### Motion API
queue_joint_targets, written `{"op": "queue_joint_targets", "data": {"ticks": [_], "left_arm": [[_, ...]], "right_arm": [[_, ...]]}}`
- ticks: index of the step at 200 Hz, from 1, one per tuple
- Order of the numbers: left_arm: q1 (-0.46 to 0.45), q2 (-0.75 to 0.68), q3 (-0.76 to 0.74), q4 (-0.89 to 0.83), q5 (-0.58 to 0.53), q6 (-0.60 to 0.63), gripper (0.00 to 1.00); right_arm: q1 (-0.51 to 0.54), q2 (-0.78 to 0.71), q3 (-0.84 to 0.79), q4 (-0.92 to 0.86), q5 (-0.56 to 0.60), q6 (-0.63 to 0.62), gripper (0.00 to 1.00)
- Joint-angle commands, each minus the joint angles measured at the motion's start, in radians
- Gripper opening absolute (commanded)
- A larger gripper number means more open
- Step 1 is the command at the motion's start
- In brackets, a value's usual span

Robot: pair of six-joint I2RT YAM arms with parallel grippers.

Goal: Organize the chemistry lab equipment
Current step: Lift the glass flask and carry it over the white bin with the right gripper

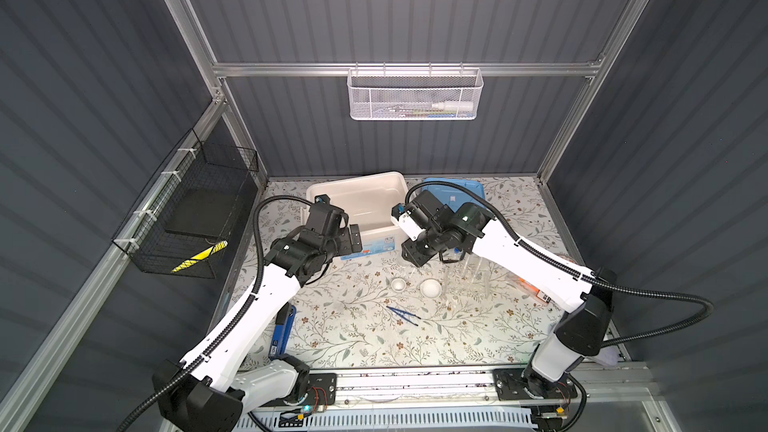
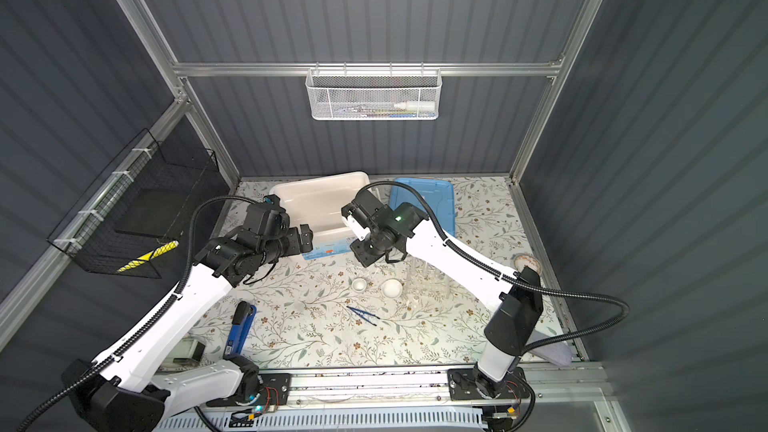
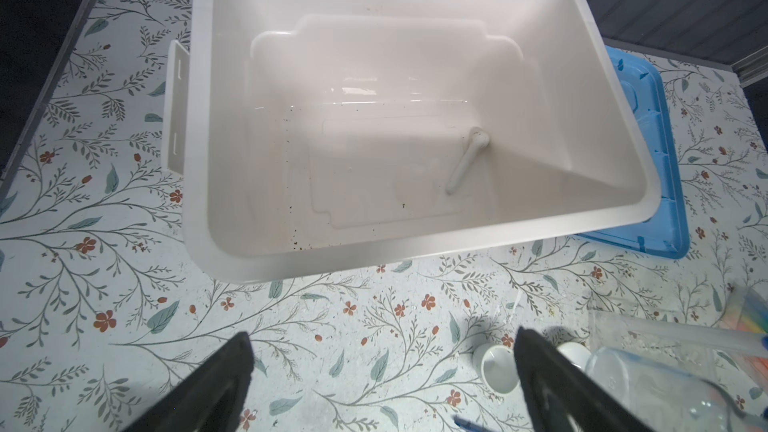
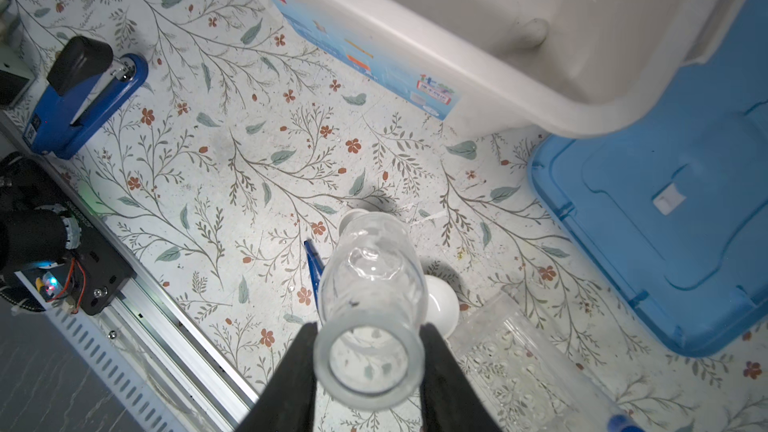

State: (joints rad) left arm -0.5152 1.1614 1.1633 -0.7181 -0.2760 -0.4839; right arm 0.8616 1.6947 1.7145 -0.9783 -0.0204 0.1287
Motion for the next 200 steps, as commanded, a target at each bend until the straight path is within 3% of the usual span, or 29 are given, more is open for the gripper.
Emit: {"op": "queue_joint_targets", "data": {"ticks": [1,124,200], "left_arm": [[-0.023,-0.018,-0.02,-0.03,-0.04,-0.015,1.0],[-0.122,-0.035,-0.074,-0.027,-0.086,-0.027,1.0],[-0.22,-0.025,-0.098,-0.007,-0.123,-0.052,1.0]], "right_arm": [[-0.02,0.02,0.068,-0.015,-0.02,-0.017,0.26],[-0.128,0.165,0.342,0.005,-0.042,-0.026,0.26],[-0.157,0.331,0.525,-0.021,-0.034,-0.049,0.26]]}}
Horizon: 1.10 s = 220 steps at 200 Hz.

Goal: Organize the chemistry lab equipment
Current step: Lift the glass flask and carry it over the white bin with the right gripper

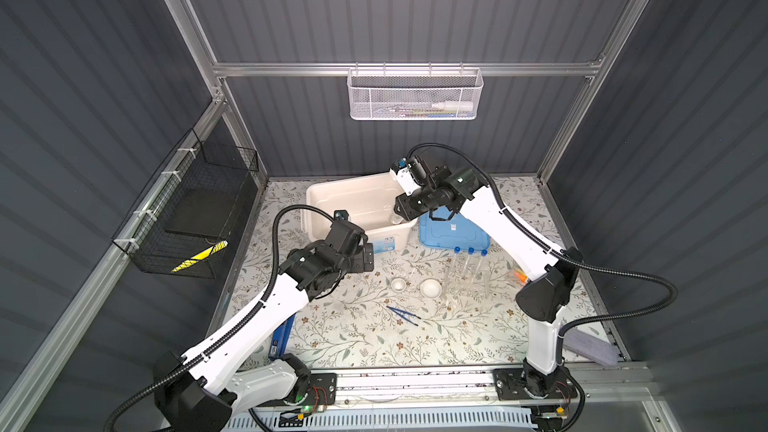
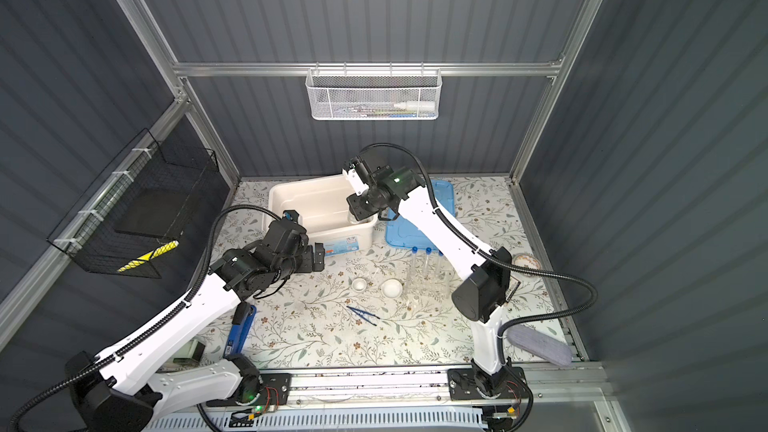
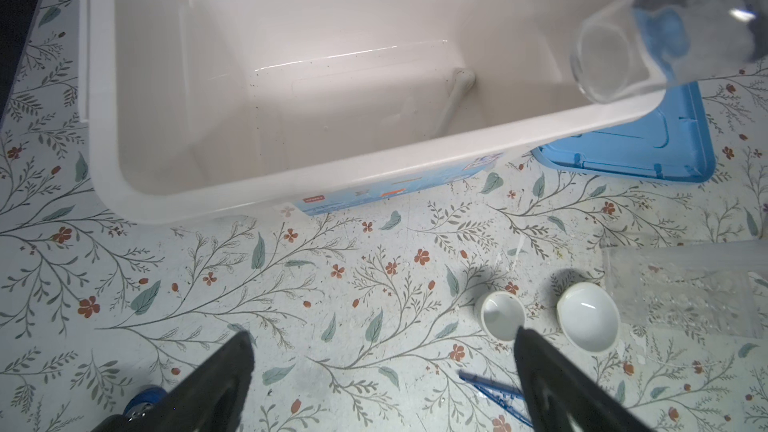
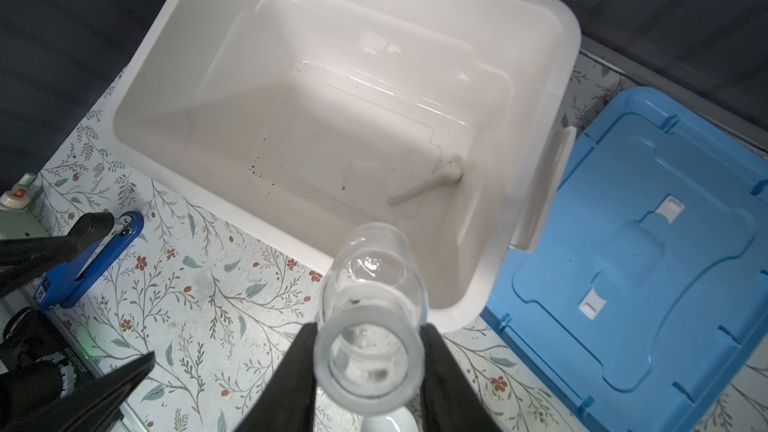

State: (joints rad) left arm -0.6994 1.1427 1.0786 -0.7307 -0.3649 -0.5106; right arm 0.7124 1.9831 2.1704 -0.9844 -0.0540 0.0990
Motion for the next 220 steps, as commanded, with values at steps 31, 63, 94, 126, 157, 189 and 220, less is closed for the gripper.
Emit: {"op": "queue_joint_targets", "data": {"ticks": [31,63,94,126,157,189,220], "left_arm": [[-0.109,0.021,-0.016,0.02,-0.064,-0.035,1.0],[-0.166,0.057,-0.014,0.033,-0.08,-0.051,1.0],[-0.204,0.07,-0.034,0.065,-0.08,-0.062,1.0],[-0.235,0.08,-0.059,0.05,-0.095,-0.099,0.99],[-0.247,0.079,-0.075,0.048,-0.1,-0.117,0.99],[-0.251,0.096,-0.078,0.054,-0.097,-0.118,1.0],[-0.265,0.12,-0.081,0.065,-0.089,-0.118,1.0]], "right_arm": [[-0.014,0.12,0.149,-0.026,0.011,-0.021,0.26],[-0.016,0.177,0.183,-0.015,0.017,-0.008,0.26],[-0.019,0.221,0.199,-0.001,0.016,0.006,0.26],[-0.019,0.278,0.239,-0.014,0.016,0.008,0.26],[-0.019,0.311,0.246,-0.002,0.018,0.014,0.26],[-0.018,0.343,0.258,0.006,0.02,0.02,0.26],[-0.019,0.399,0.323,-0.031,0.012,0.022,0.26]]}}
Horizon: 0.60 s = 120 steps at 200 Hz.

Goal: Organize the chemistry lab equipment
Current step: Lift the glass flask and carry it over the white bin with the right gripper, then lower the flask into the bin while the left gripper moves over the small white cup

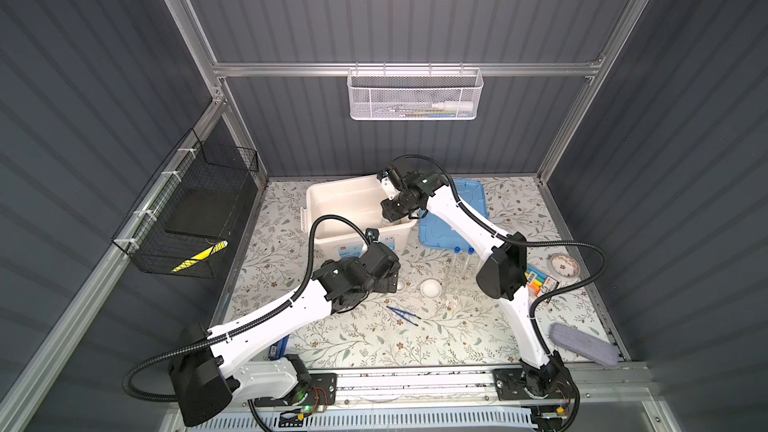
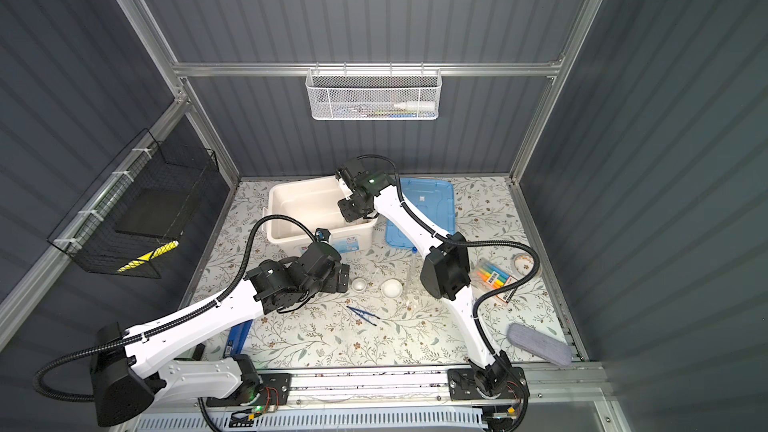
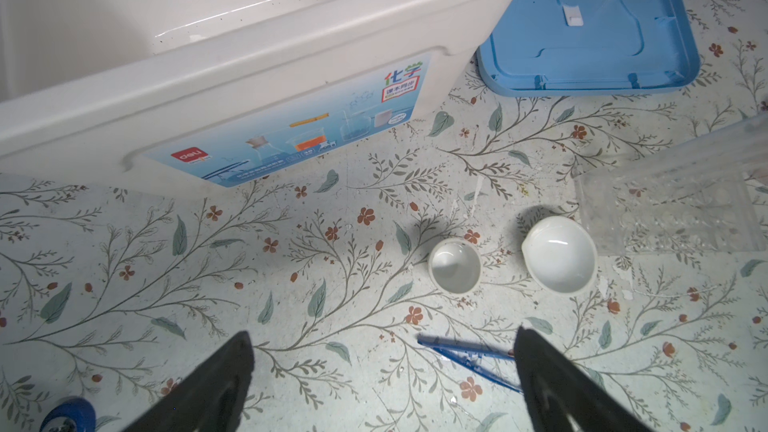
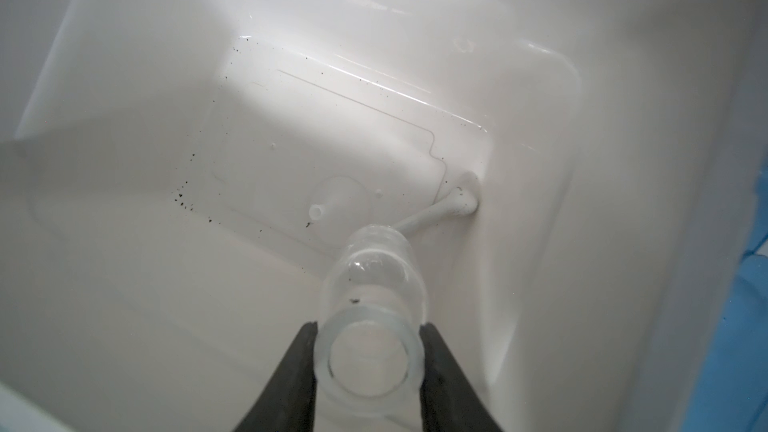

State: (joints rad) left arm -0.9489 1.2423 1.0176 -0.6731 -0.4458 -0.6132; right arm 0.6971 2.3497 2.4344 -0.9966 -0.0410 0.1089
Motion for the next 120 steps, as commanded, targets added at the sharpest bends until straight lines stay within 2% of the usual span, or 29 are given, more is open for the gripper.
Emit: {"op": "queue_joint_targets", "data": {"ticks": [1,120], "left_arm": [[-0.017,0.021,-0.019,0.007,-0.008,-0.017,1.0],[-0.032,0.063,-0.036,0.045,0.005,-0.037,1.0]], "right_arm": [[-0.004,0.033,0.061,-0.02,-0.001,0.012,0.26],[0.004,0.086,0.062,-0.019,-0.008,0.093,0.25]]}}
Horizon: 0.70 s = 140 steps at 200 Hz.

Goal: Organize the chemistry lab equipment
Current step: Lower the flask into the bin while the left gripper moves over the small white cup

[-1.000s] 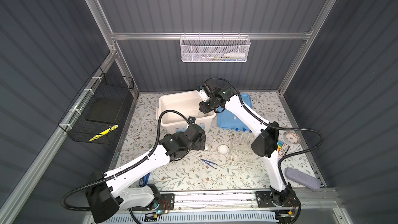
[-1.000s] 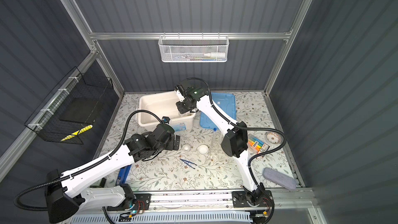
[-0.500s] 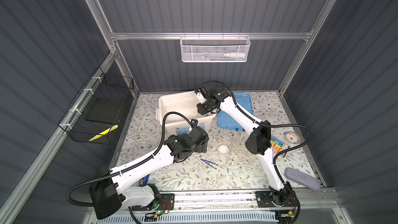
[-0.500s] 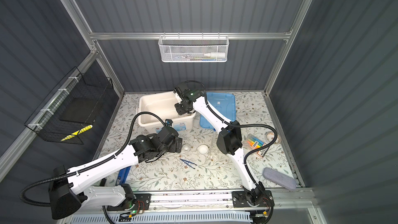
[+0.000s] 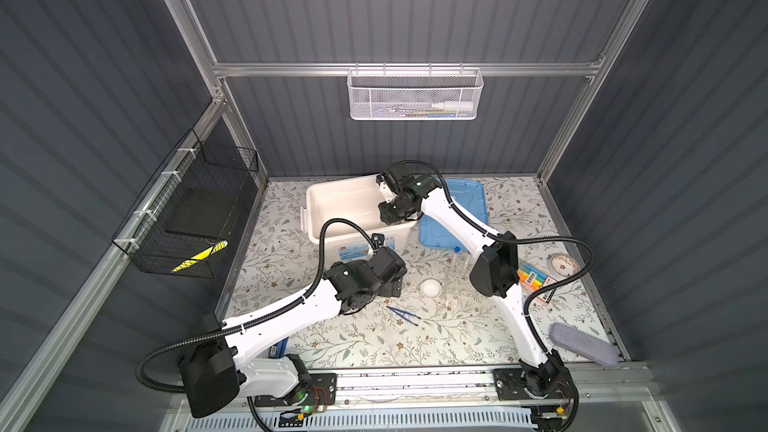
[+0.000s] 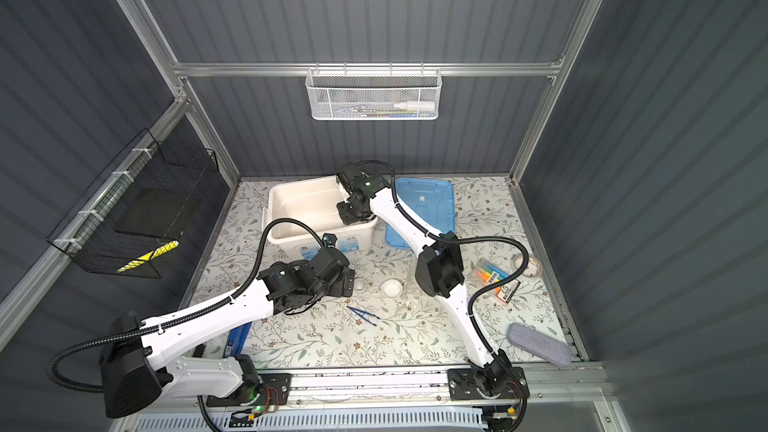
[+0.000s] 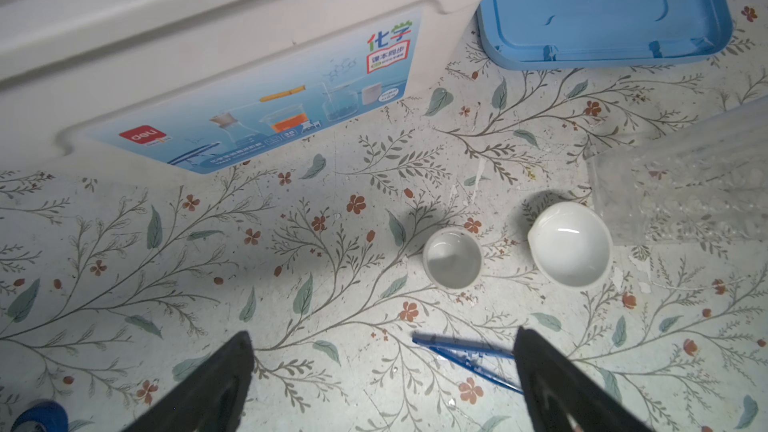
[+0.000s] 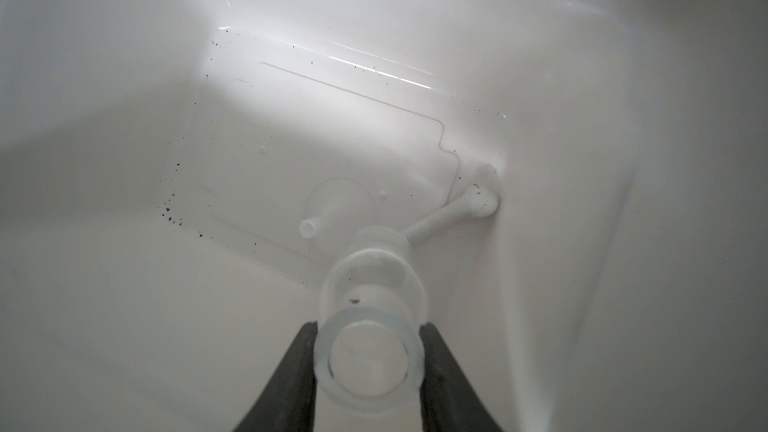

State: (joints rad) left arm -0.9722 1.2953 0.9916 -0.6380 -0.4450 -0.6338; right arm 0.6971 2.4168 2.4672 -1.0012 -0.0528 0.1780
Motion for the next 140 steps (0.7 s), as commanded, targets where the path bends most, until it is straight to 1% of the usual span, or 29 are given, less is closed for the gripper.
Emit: {"op": "queue_joint_targets", "data": {"ticks": [1,50,111,140], "left_arm": [[-0.009,0.01,-0.01,0.01,0.004,-0.016,1.0],[-0.013,0.009,-0.014,0.011,0.0,-0.023,1.0],[-0.026,0.029,-0.004,0.013,0.005,-0.018,1.0],[-0.036,0.042,-0.002,0.021,0.004,-0.019,1.0]], "right_arm": [[0.004,0.019,0.029,-0.014,0.004,0.024,0.25],[0.005,0.029,0.03,-0.002,-0.017,0.052,0.25],[0.009,0.048,0.032,0.005,-0.059,0.048,0.25],[0.009,0.059,0.033,0.006,-0.061,0.048,0.25]]}}
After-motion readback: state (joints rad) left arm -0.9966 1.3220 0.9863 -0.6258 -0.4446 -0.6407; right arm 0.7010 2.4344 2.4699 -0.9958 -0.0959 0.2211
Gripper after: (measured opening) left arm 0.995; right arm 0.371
